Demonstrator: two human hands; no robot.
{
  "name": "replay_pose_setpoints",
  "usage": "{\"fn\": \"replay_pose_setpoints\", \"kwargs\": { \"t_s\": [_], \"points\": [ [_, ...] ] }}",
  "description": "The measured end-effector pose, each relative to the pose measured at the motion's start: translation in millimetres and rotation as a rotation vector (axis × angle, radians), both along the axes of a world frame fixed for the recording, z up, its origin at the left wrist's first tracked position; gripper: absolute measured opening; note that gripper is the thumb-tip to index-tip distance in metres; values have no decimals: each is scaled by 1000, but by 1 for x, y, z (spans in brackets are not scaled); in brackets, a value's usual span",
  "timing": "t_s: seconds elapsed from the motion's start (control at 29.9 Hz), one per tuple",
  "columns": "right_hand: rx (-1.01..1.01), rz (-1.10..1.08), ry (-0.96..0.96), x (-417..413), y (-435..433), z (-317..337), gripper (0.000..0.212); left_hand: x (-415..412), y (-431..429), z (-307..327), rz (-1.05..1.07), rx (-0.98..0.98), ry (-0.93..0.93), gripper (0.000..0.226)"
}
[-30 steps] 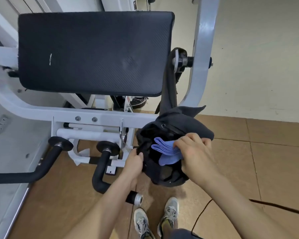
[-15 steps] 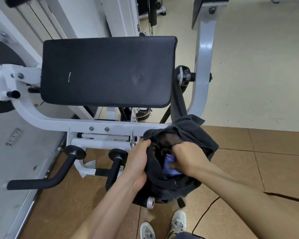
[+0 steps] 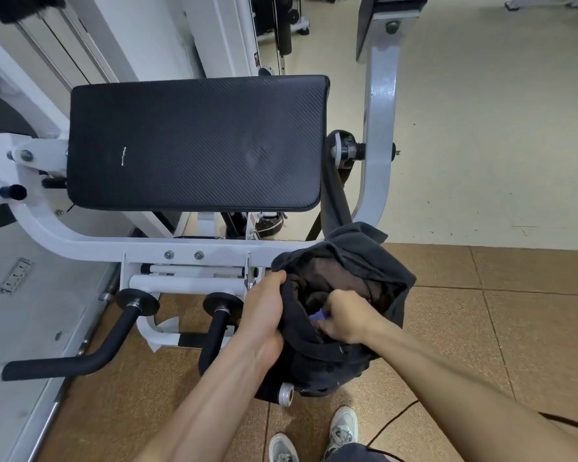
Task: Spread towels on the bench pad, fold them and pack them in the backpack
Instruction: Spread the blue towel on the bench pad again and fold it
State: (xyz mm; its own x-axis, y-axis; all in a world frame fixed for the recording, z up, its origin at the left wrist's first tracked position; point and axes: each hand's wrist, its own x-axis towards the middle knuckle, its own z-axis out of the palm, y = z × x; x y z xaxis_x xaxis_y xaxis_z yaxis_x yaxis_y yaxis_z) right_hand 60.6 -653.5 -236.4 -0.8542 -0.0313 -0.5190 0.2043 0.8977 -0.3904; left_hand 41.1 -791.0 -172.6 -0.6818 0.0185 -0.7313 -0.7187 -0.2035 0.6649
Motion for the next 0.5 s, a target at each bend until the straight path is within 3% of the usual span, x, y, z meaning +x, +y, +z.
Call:
{"fn": "replay_pose_setpoints", "kwargs": {
  "t_s": [0.1, 0.23, 0.33, 0.4, 0.5],
  "points": [
    [-34, 163, -22, 4, 4, -6, 21, 2, 0, -2, 6, -2, 9, 21],
    [-122, 153, 210, 16, 17, 8, 37, 1, -3, -3, -12, -24, 22, 24],
    [-199, 143, 111, 34, 33, 29, 58, 3, -9, -5, -31, -12, 16, 29],
    [-108, 237, 43, 50, 46, 35, 64, 1, -13, -7, -3, 2, -4, 29],
    [184, 311, 191, 74, 63, 30, 38, -10, -17, -8, -5, -20, 8, 28]
  ]
}}
